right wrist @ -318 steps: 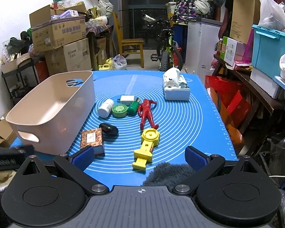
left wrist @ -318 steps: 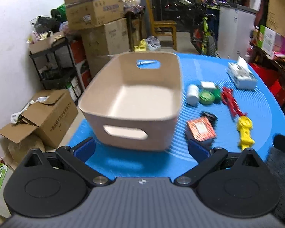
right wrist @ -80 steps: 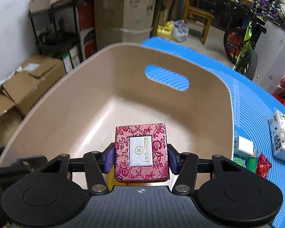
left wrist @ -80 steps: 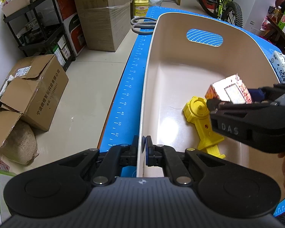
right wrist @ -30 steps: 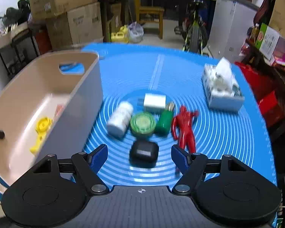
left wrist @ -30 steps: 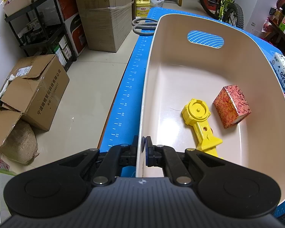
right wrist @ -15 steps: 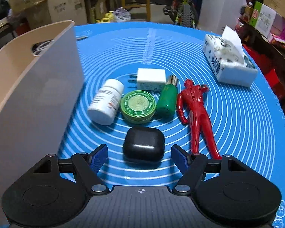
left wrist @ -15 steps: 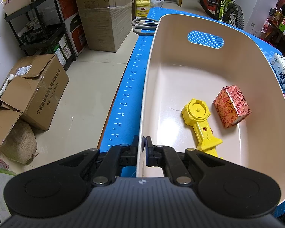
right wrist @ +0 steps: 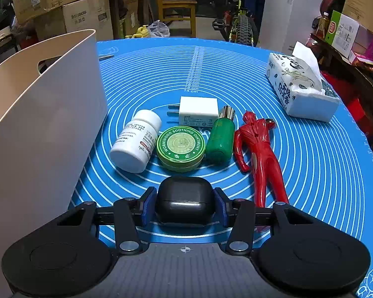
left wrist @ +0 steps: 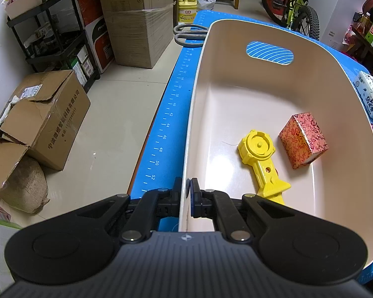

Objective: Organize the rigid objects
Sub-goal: 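Grasp the black earbud case with the right tool, then lower the black case into the basket and open the right tool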

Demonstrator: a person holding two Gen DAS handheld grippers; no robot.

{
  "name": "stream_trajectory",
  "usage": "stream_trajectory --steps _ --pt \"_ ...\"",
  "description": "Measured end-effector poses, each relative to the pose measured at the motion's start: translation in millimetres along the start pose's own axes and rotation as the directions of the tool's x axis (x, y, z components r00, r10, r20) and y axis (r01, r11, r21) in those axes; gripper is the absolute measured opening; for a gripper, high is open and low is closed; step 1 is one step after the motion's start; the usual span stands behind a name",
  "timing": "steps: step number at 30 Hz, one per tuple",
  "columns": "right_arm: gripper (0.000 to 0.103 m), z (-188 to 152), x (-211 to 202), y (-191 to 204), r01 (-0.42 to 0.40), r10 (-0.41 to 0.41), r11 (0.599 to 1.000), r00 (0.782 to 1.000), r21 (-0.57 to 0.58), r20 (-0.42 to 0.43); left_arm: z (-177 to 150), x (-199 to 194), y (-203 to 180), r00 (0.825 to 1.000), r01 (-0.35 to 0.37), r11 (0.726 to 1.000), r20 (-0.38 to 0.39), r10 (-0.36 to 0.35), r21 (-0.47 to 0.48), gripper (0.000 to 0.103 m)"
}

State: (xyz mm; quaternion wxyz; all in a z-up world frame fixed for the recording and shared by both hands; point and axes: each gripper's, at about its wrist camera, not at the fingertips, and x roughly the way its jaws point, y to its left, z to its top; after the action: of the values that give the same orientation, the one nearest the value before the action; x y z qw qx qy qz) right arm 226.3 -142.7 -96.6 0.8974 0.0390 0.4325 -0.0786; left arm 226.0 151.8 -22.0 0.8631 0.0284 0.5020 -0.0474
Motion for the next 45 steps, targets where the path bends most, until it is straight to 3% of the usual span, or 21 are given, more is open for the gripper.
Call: stream_trajectory --steps 8,13,21,26,29,33,45 --pt "0.054 3 -24 10 -0.011 0.013 0.999 0.999 -0.046 0.045 0 -1 0 1.0 0.0 1.0 0.001 0.0 0.001 0.008" --pt "0.054 20 -52 19 -0.029 0.038 0.997 0.993 -0.076 0.115 -1 -1 -1 1.0 -0.002 1.0 0.001 0.002 0.002 0.008" --pt "0.054 54 -101 42 -0.076 0.107 0.989 0.962 -0.13 0.252 -1 -1 -1 1.0 -0.004 1.0 0.001 0.004 0.006 0.008" --pt "0.054 67 -119 67 -0.121 0.173 0.975 0.942 -0.188 0.289 -1 -1 -1 1.0 -0.006 1.0 0.001 0.006 0.008 0.008" --pt "0.054 70 -122 90 -0.145 0.211 0.96 0.936 -0.239 0.28 -1 -1 -1 1.0 -0.005 1.0 0.001 0.005 0.008 0.008" --pt "0.054 73 -113 124 -0.178 0.247 0.938 0.946 -0.296 0.213 -1 -1 -1 1.0 -0.006 1.0 0.001 0.006 0.009 0.008" --pt "0.054 63 -72 188 -0.169 0.21 0.893 0.976 -0.416 0.054 0 -1 0 1.0 0.003 1.0 0.002 -0.003 0.006 0.008"
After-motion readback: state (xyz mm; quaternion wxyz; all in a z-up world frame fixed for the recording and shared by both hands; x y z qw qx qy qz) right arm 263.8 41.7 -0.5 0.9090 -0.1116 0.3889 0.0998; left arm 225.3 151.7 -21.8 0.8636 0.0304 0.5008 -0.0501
